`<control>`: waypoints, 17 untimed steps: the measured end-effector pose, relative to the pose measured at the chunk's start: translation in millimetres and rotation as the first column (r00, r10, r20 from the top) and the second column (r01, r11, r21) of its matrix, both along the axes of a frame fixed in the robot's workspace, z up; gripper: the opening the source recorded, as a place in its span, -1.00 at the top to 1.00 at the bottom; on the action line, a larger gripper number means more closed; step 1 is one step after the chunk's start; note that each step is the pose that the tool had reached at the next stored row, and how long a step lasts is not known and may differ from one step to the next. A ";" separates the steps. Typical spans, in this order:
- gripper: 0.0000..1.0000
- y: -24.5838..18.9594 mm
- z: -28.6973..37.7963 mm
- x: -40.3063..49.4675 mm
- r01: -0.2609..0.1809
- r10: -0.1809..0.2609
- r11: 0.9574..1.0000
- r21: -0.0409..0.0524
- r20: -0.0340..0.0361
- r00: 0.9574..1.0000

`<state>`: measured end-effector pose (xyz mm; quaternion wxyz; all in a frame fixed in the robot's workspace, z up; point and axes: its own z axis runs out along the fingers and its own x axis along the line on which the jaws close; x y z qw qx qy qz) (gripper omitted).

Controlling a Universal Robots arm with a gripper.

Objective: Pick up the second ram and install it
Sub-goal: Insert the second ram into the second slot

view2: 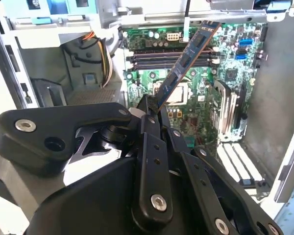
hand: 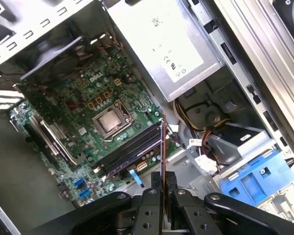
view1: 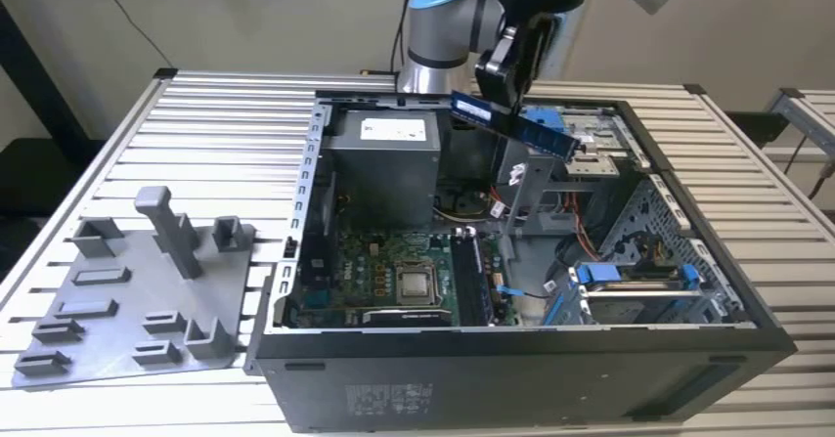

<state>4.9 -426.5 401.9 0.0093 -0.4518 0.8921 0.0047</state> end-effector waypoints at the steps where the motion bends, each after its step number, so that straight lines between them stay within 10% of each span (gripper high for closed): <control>1: 0.72 -0.4 -0.3 0.0 0.009 -0.009 1.000 0.000 0.000 1.000; 17: 0.72 -7.9 -3.2 0.0 0.151 -0.151 0.988 0.000 0.000 0.988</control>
